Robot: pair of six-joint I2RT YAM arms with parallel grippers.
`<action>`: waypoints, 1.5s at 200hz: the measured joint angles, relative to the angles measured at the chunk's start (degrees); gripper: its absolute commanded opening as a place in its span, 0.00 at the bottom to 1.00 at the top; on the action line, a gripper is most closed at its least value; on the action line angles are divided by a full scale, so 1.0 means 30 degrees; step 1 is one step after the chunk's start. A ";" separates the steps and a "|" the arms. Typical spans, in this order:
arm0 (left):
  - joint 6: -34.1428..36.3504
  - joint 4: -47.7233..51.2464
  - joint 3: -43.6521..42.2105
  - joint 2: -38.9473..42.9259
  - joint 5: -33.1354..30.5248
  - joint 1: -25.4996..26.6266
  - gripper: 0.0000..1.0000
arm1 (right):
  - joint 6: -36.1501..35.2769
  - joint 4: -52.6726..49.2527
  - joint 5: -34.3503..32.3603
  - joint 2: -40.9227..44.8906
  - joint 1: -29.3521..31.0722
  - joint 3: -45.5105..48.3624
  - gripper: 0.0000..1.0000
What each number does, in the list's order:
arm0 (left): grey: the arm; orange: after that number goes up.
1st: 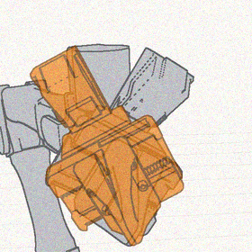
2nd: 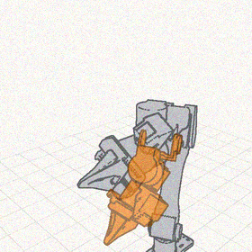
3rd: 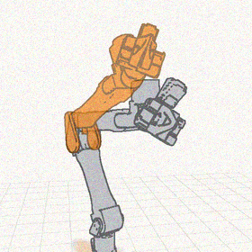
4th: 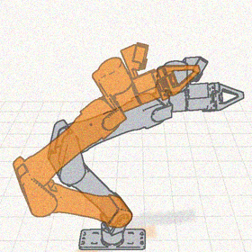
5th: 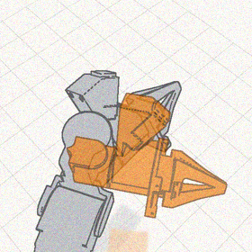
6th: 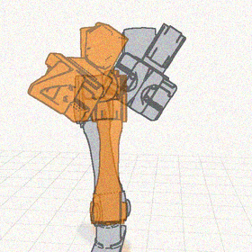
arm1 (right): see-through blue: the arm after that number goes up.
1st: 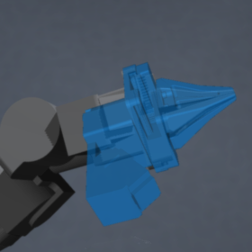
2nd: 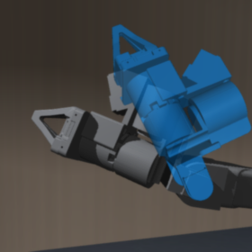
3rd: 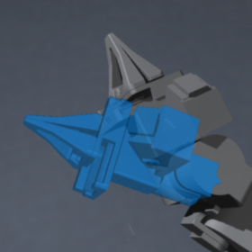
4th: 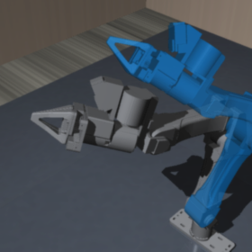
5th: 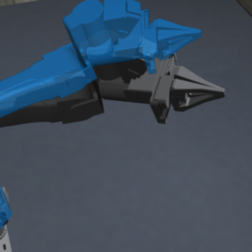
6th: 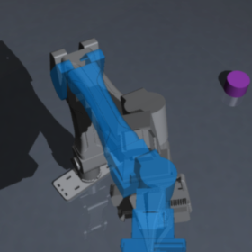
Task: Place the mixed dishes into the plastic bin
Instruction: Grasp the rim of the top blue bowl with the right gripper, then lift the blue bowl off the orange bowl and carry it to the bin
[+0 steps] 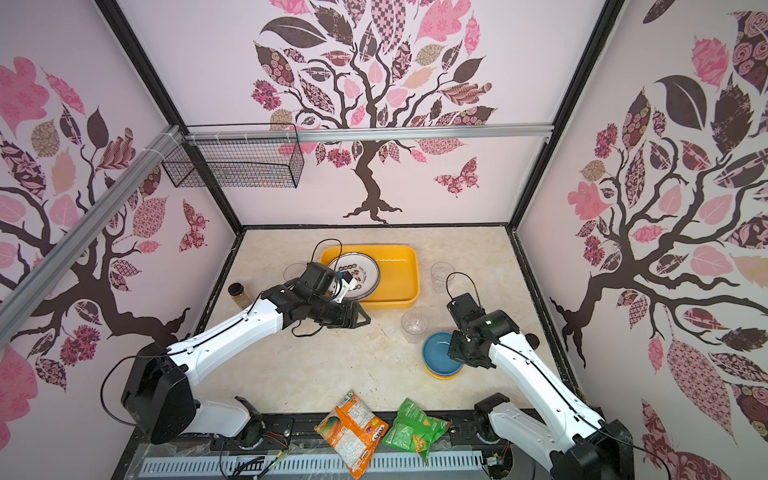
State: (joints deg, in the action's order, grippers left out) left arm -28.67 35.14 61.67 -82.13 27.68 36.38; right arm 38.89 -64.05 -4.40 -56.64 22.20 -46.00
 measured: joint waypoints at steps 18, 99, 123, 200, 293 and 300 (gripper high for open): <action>-0.0036 -0.0124 -0.0160 -0.0029 0.0044 0.0000 0.65 | -0.0109 -0.0022 0.0044 0.0000 0.0000 0.0000 0.09; -0.0109 -0.0372 -0.0488 -0.0029 0.0219 0.0000 0.65 | -0.0656 -0.0714 0.0175 0.0066 0.0000 -0.0357 0.00; -0.0109 -0.0568 -0.0488 -0.0029 0.0240 0.0000 0.65 | -0.0918 -0.1341 0.0233 0.0328 0.0000 -0.1166 0.00; -0.0350 -0.0860 -0.0488 0.0015 0.0240 0.0000 0.65 | -0.1545 -0.3279 0.0277 0.0729 0.0000 -0.4809 0.00; -0.1938 -0.1515 -0.1224 0.3534 -0.1209 -0.1523 0.69 | -0.2579 -0.2477 0.1129 -0.1501 0.0000 -0.8415 0.00; -0.2120 -0.1603 -0.1464 0.3898 -0.1304 -0.1974 0.69 | -0.2630 -0.2157 0.1268 -0.1821 0.0000 -0.8415 0.00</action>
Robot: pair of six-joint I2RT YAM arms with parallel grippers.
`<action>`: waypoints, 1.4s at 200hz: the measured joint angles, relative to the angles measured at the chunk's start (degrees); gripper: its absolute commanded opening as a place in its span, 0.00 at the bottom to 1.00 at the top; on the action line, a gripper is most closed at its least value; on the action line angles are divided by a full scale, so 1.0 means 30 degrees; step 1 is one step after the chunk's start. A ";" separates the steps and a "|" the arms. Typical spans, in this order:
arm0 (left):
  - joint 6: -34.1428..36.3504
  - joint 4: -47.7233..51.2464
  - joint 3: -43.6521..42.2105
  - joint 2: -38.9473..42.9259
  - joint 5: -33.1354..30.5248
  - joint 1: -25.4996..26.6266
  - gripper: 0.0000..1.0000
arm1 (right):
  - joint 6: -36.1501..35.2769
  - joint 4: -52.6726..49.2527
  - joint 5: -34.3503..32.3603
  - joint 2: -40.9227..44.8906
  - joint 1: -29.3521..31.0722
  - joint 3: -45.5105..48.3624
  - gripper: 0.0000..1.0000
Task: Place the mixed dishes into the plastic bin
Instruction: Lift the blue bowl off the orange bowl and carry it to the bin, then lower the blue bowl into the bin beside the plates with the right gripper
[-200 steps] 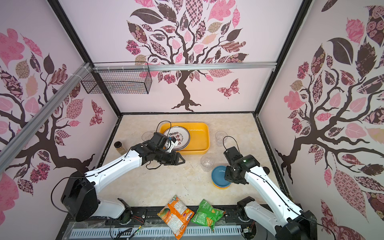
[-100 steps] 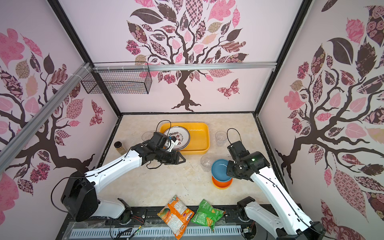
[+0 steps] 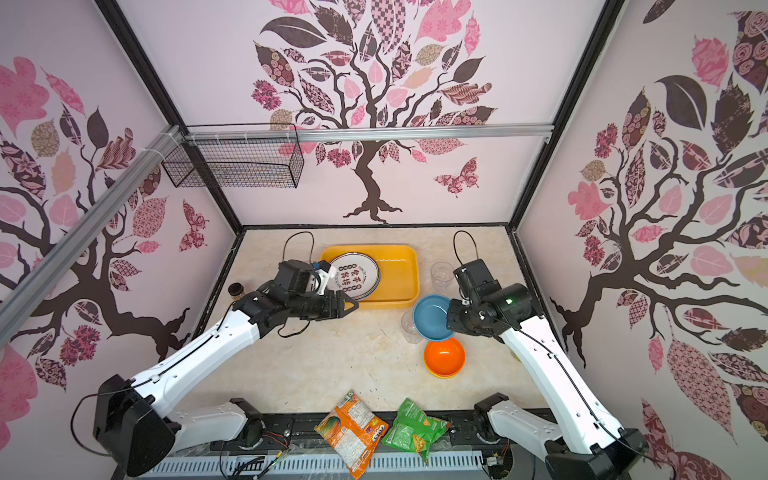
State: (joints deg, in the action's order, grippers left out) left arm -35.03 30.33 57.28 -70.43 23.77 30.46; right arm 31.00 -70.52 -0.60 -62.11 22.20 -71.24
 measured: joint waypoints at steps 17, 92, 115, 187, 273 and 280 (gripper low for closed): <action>-0.0342 -0.0044 -0.0415 0.0721 -0.0357 -0.0903 0.70 | -0.0080 0.0911 0.0393 -0.0962 0.0000 -0.0029 0.00; -0.0765 0.0430 -0.1158 0.2033 -0.2069 -0.1457 0.73 | -0.0168 0.5340 0.1348 -0.6448 0.0007 -0.1974 0.00; -0.0780 0.0619 -0.1392 0.2186 -0.2310 -0.1501 0.73 | -0.0219 0.6317 0.1282 -0.8670 0.0000 -0.3228 0.00; -0.0845 0.1151 -0.1938 0.3024 -0.2586 -0.1523 0.73 | -0.0182 0.8123 0.1005 -1.5380 -0.0204 -0.8000 0.00; -0.1282 0.1588 -0.2514 0.3359 -0.2761 -0.1537 0.72 | 0.0022 0.7701 0.0211 -2.0735 -0.1093 -1.3435 0.00; -0.1326 0.1603 -0.2506 0.3395 -0.2754 -0.1537 0.72 | 0.0022 0.7672 0.0189 -2.1077 -0.1100 -1.3784 0.00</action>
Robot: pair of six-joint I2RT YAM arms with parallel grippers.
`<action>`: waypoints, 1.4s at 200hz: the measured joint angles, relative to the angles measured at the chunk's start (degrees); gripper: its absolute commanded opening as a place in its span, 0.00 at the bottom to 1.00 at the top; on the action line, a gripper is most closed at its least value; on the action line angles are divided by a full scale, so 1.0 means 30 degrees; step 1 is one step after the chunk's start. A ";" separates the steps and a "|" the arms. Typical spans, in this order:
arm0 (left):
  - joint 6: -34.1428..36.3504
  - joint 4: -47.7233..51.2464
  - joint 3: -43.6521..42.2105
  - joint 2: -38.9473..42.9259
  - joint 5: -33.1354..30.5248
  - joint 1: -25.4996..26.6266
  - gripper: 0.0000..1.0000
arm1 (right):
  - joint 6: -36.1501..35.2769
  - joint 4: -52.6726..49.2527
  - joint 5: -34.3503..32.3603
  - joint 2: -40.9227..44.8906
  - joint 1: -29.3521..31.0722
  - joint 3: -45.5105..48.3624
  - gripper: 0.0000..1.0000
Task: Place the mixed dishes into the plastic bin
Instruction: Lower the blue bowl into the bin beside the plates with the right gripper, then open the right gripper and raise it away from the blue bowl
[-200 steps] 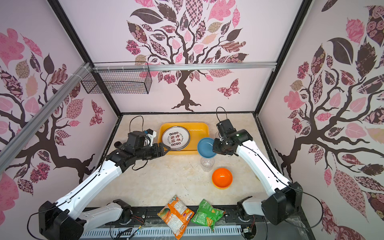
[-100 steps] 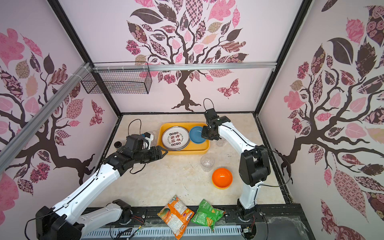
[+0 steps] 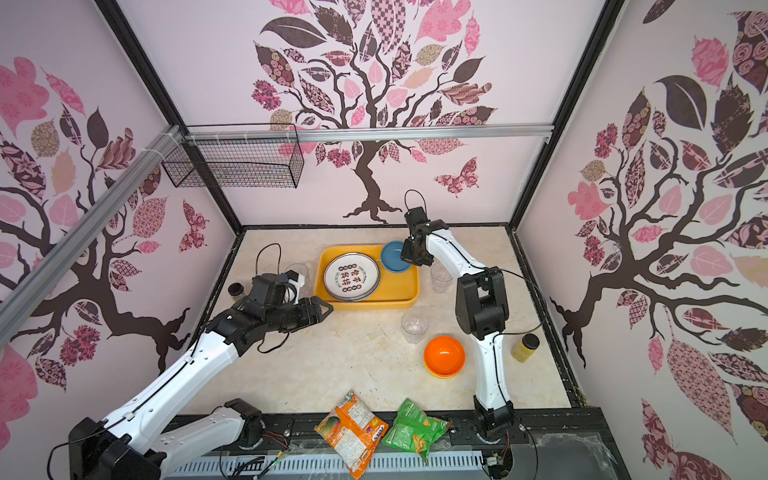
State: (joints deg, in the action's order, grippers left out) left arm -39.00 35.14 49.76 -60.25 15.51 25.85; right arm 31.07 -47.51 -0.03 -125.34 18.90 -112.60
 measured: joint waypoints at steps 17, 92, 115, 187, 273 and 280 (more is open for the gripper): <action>-0.0080 0.0007 0.0000 0.0036 -0.0007 0.0000 0.72 | 0.0015 -0.0146 -0.0058 -0.0597 -0.0102 -0.0532 0.00; -0.0393 -0.0109 -0.0423 0.0073 0.0022 0.0000 0.72 | 0.0058 -0.0495 0.0044 -0.1668 -0.0131 -0.0845 0.00; -0.0539 -0.0131 -0.0707 0.0080 0.0058 0.0000 0.72 | 0.0058 -0.0517 0.0095 -0.1814 -0.0131 -0.0882 0.00; -0.0678 -0.0437 -0.1042 0.0401 0.0066 0.0000 0.72 | 0.0146 -0.0845 0.0138 -0.2572 -0.0131 -0.1843 0.00; -0.1035 -0.0758 -0.1275 0.0466 0.0153 0.0000 0.72 | 0.0226 -0.1319 0.0597 -0.2878 -0.0095 -0.2237 0.22; -0.1049 -0.0823 -0.1275 0.0466 0.0160 0.0000 0.72 | 0.0240 -0.1311 0.0627 -0.2871 -0.0095 -0.2237 0.24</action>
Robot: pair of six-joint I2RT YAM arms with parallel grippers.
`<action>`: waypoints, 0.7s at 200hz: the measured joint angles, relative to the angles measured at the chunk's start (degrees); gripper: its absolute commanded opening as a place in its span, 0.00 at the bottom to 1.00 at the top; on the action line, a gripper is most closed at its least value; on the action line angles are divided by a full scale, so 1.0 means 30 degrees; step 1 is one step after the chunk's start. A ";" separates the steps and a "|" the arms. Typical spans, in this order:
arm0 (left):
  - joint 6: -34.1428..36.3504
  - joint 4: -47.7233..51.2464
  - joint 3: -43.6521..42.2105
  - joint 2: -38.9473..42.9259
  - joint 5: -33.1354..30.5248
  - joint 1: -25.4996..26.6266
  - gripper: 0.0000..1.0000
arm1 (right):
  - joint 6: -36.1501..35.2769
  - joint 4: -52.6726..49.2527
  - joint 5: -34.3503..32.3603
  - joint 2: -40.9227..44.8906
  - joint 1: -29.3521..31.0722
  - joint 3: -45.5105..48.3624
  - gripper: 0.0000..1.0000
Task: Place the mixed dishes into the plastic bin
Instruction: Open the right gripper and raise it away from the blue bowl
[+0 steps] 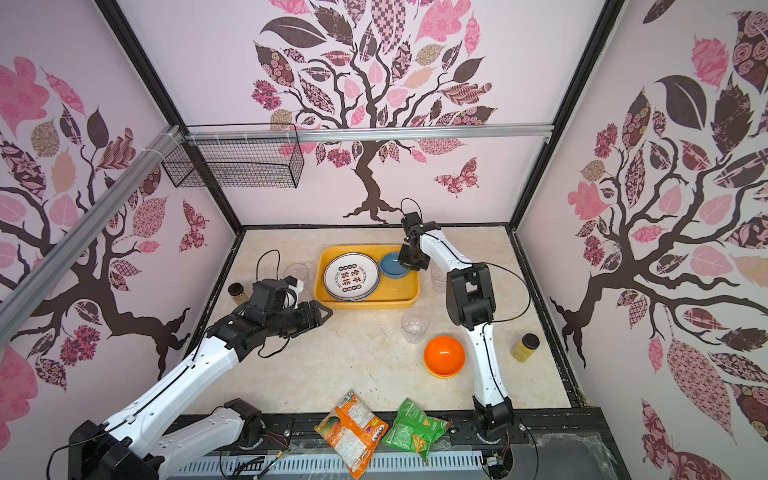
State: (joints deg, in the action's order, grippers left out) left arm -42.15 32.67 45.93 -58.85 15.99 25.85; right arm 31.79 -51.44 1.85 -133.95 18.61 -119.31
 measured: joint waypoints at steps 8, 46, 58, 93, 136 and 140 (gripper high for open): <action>-0.0015 -0.0051 0.0000 0.0000 0.0029 0.0000 0.72 | 0.0058 0.0007 0.0029 0.0022 0.0015 0.0000 0.26; -0.0044 -0.0313 0.0000 -0.0168 0.0270 0.0000 0.72 | 0.0022 -0.0007 0.0153 0.0102 0.0066 -0.0007 0.32; -0.0044 -0.0379 0.0000 -0.0321 0.0342 0.0000 0.72 | 0.0029 -0.0036 0.0117 0.0255 0.0087 0.0022 0.33; -0.0044 -0.0576 0.0007 -0.0801 0.0415 0.0000 0.72 | -0.0058 -0.0051 -0.0146 0.2011 0.0073 0.1086 0.35; -0.0044 -0.0729 0.0015 -0.0954 0.0517 0.0000 0.73 | -0.0138 0.0437 -0.0175 0.5508 0.0007 0.3096 0.36; -0.0044 -0.0729 0.0015 -0.0954 0.0554 0.0000 0.73 | -0.0160 0.0539 -0.0175 0.5829 0.0007 0.3366 0.36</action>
State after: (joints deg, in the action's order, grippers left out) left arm -42.28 30.48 45.98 -61.71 17.65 25.85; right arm 31.31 -49.82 1.32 -116.46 18.63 -109.21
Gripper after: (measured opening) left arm 0.726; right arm 0.358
